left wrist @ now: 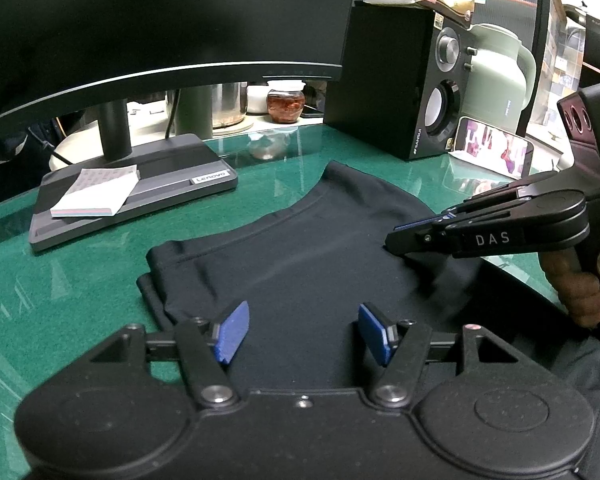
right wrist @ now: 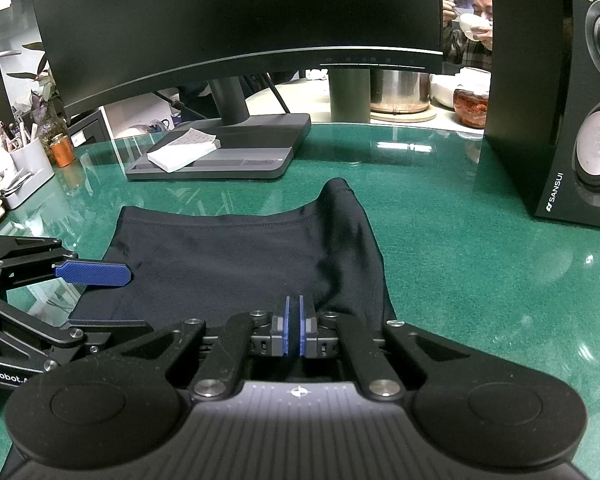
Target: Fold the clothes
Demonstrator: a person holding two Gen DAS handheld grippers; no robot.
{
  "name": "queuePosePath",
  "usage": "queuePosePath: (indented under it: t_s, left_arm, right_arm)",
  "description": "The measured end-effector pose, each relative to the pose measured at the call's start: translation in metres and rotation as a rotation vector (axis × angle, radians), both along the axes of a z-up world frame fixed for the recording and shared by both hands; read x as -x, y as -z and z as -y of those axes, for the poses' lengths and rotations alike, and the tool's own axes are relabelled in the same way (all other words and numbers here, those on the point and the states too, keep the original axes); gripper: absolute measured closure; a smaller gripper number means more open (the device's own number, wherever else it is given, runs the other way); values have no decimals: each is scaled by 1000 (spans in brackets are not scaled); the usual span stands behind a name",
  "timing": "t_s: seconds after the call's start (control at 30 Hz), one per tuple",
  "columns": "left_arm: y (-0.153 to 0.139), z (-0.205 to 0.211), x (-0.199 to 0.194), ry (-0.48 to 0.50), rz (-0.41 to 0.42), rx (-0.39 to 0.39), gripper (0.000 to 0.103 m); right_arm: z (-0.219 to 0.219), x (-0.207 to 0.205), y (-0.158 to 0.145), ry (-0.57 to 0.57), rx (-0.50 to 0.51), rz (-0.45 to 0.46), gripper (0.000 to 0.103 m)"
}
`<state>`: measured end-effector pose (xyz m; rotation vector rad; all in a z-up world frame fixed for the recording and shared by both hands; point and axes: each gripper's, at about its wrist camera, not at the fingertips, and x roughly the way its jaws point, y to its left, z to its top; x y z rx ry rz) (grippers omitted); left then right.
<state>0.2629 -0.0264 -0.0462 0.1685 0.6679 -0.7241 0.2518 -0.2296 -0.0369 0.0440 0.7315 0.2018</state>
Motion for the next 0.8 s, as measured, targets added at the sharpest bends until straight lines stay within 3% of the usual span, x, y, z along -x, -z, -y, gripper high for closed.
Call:
queuePosePath:
  t_s: [0.8]
  left_arm:
    - [0, 0, 2, 6, 7, -7, 42]
  right_arm:
    - [0, 0, 0, -1, 1, 0, 102]
